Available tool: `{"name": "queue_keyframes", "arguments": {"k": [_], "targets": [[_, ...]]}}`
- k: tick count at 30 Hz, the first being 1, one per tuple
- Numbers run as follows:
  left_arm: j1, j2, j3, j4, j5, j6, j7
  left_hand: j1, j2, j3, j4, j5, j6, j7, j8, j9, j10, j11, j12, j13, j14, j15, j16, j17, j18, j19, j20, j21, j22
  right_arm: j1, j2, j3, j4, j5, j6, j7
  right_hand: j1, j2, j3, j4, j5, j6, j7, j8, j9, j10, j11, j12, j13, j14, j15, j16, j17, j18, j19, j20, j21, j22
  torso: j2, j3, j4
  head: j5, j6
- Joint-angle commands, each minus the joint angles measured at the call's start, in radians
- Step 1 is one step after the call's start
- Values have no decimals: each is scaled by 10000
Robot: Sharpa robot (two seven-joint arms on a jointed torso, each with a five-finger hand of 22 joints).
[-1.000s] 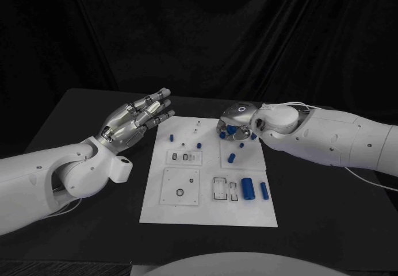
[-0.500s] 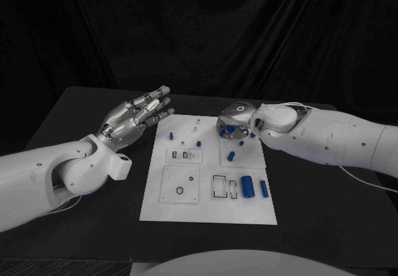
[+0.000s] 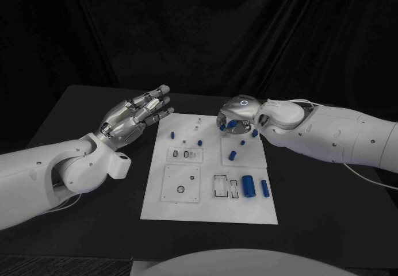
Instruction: Assemble the parts on the task board
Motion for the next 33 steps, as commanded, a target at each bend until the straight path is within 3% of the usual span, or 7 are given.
{"name": "queue_keyframes", "arguments": {"k": [1,10,15,22,27,29,33], "targets": [[6,-45,8,106,-13,-49,944,111,18,326,-50,230,39,34,149,174,-65,98,-142,-114,50,75,93,0,-37,47,44,101,32,238,37,19,130,307,-200,-141,286,232,362,-95,-105,306,23,317,407,518,-127,-100,73,222,8,278,183,-301,66,-5,322,219,-4,-3,-4,29,86],[10,-182,10,382,-14,-428,893,115,-9,325,-65,244,50,39,152,175,-65,102,-142,-114,45,71,84,-4,-48,37,33,92,26,579,574,19,-227,362,210,-183,326,262,381,-118,-215,142,39,158,394,533,-111,-330,-9,181,31,211,118,-303,17,19,314,271,-4,-25,49,139,208],[16,-224,10,473,-14,-615,885,114,-24,323,-71,251,57,40,153,176,-65,104,-142,-114,44,68,85,-4,-53,35,27,90,24,614,996,19,-689,369,381,-133,320,268,379,-113,-232,125,51,136,395,525,-98,-376,-25,170,40,206,122,-317,34,26,354,340,58,-4,66,277,304],[25,-251,11,546,-14,-731,864,114,-29,322,-74,255,47,40,152,175,-65,104,-142,-114,48,68,96,0,-55,37,26,93,26,602,1399,19,-1229,475,497,-153,320,259,369,-122,-296,91,61,96,398,517,-85,-450,-48,164,54,228,176,-341,57,38,419,454,199,-37,283,179,326],[31,-246,12,582,-14,-760,847,115,-38,323,-79,263,52,39,152,175,-65,104,-142,-114,51,71,103,2,-60,39,25,94,27,577,1568,19,-1499,583,571,-169,333,254,372,-137,-316,45,82,53,395,505,-61,-512,-66,166,66,249,213,-346,55,47,438,495,273,-56,390,100,324],[34,-224,12,577,-14,-763,836,115,-38,323,-79,263,52,39,152,175,-65,104,-142,-114,51,71,103,2,-60,39,25,94,27,568,1665,19,-1634,609,679,-184,339,257,376,-142,-330,17,88,26,393,491,-51,-556,-79,149,77,224,179,-341,24,56,412,473,341,-61,484,-22,390],[36,-177,12,539,-14,-749,823,118,-41,327,-86,272,53,38,151,175,-65,104,-142,-114,53,73,106,3,-64,38,24,94,27,562,1786,19,-1794,626,759,-199,347,263,381,-148,-353,0,90,6,393,487,-47,-587,-87,134,86,215,172,-342,10,63,409,483,393,-72,545,-157,449]]}}
